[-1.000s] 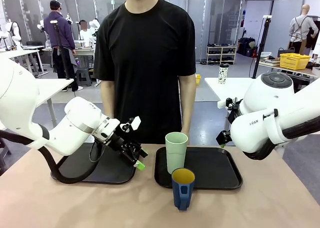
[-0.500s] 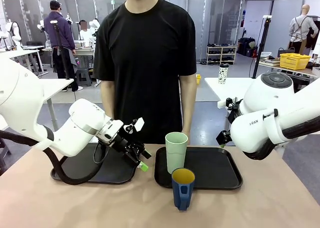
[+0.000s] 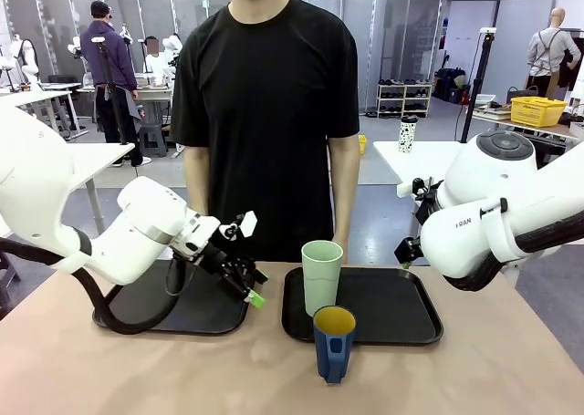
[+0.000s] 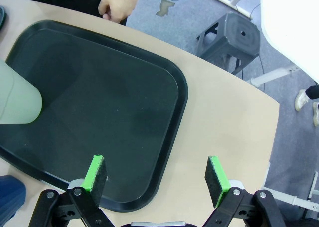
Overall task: Sort and store the cups by type.
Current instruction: Pick up the Handle plastic cup and place it into the empty Flat Tray.
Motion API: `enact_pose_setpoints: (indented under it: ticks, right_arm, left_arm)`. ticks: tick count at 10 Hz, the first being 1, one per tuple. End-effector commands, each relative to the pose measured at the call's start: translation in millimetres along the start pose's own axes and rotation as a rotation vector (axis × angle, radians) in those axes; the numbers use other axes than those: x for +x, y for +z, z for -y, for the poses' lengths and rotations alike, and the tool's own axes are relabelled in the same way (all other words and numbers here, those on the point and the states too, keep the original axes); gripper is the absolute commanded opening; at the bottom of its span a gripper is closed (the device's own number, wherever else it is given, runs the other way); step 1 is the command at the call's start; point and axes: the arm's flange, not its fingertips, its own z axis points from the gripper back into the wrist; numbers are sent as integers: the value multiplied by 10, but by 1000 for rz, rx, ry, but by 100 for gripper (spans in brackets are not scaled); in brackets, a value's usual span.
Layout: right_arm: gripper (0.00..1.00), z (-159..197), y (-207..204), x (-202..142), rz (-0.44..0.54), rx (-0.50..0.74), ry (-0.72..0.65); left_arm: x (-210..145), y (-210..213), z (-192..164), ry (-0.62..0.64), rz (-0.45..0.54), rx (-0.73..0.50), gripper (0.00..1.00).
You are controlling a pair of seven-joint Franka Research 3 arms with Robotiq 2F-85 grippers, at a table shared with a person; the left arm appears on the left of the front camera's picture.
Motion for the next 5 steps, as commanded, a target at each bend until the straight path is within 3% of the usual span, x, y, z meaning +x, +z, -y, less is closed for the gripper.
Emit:
enact_pose_setpoints:
  ticks: [1,4,5]
  right_arm:
    - [100,-8,3,6,2,0,2]
    - [100,-8,3,6,2,0,2]
    - [100,-8,3,6,2,0,2]
  left_arm:
    - [-142,630,521,31,-180,102,100]
    - [-326,1202,978,56,-393,121,100]
    - [-529,1345,1086,54,-403,126,100]
